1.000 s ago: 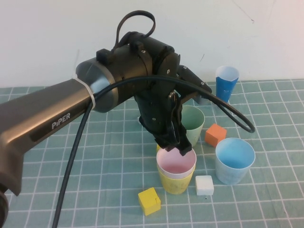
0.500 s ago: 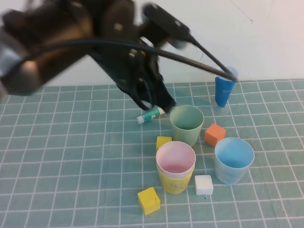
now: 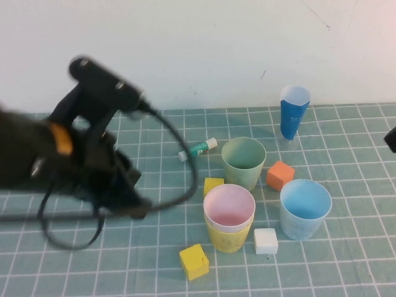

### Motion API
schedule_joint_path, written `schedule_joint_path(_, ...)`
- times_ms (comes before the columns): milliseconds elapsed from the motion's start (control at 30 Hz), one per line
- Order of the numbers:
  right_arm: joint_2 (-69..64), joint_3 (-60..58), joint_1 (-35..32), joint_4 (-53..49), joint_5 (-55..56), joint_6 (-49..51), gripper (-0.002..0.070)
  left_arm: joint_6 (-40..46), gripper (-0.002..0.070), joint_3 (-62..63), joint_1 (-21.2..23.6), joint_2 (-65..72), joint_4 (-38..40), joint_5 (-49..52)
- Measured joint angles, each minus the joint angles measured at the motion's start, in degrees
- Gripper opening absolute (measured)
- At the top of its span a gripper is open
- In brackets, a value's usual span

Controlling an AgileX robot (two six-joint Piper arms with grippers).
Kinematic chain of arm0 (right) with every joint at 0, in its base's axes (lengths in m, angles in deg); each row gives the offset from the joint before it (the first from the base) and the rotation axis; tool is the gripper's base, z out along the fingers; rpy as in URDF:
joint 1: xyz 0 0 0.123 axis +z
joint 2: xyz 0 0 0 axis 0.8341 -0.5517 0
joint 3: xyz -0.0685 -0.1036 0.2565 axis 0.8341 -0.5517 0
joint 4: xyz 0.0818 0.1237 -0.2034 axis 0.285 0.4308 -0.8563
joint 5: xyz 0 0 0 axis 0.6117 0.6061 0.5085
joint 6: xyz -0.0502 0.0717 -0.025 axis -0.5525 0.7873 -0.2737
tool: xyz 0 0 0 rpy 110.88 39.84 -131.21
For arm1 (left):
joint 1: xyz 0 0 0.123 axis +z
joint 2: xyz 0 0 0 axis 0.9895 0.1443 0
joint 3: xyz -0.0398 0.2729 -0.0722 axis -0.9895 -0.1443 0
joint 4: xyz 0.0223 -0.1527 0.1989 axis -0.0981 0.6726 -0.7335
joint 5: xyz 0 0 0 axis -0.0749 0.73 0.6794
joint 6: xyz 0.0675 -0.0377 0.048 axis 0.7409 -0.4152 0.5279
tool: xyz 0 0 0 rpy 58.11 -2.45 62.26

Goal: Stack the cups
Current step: Pick up the blue cup

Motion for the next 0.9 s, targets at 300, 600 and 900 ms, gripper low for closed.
schedule_joint_path(300, -16.14, 7.65, 11.15, -23.34, -3.69, 12.91, -0.0001, -0.60, 0.0001, -12.08, 0.09, -13.47, -0.26, -5.52)
schedule_joint_path(600, -23.09, 7.73, 11.55, -19.88, -0.16, 12.42, 0.0130, -4.23, 0.0000, -12.69, 0.09, -16.34, -4.31, -4.66)
schedule_joint_path(900, -26.05, 10.41, 13.00, -16.74, 0.91, 10.37, 0.0254, -4.69, 0.0000, -12.90, 0.09, -16.34, -4.54, -4.29)
